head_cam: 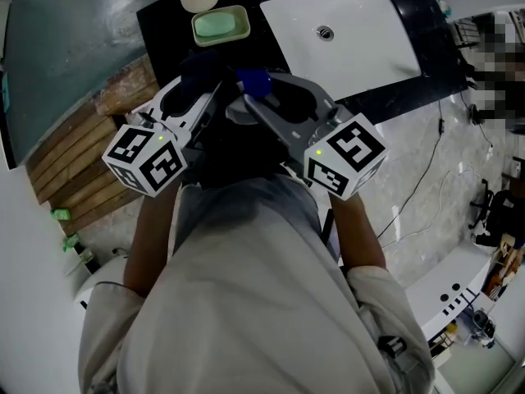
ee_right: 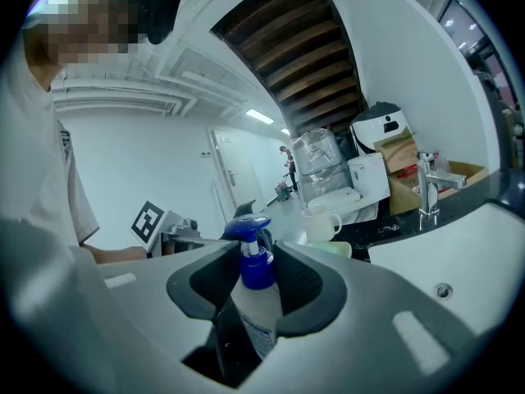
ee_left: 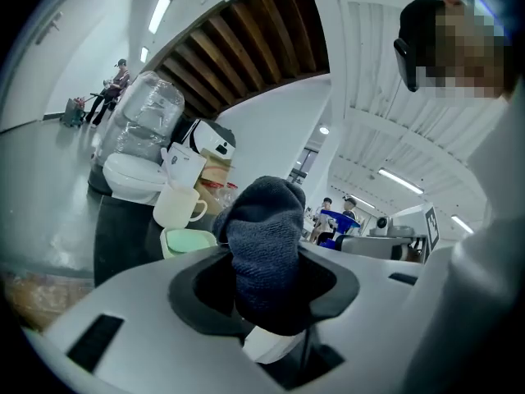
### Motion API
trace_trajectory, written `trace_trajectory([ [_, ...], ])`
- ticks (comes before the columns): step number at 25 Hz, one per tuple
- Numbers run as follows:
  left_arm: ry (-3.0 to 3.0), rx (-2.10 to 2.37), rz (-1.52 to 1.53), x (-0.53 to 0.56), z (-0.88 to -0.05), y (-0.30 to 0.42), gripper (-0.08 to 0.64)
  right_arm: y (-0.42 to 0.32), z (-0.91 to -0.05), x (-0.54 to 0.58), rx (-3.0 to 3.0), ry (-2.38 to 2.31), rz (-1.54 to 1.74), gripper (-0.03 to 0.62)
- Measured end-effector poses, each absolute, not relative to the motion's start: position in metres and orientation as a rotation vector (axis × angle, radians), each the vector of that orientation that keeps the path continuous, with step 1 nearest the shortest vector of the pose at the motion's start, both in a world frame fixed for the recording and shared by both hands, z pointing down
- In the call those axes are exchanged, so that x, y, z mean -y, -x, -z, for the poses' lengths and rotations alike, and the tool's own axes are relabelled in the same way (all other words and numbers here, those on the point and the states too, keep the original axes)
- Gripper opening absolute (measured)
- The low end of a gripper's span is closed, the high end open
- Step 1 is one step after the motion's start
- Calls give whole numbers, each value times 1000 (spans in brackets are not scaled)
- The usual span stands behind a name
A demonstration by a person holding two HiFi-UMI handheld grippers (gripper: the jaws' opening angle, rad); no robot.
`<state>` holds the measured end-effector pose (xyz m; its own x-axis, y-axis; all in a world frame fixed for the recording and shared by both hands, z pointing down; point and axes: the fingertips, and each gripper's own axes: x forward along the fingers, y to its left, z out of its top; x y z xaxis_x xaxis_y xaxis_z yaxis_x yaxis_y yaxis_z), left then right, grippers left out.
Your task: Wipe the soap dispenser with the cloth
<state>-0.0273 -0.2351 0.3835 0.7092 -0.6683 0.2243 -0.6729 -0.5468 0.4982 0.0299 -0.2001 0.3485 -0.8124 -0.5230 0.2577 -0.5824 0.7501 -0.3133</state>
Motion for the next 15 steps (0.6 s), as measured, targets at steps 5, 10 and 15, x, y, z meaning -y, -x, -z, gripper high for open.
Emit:
trace_trajectory([
  [5,-2311,999,16,239,-390,29,163,-31,-348,201,2795,-895,-582,123],
  [10,-2292,1005,-15,236,-398,31,163,-30,-348,199,2798,-886,-582,123],
  [15,-2279,1004,-56,235,-410,30,163,-31,-348,199,2799,-887,-587,123],
])
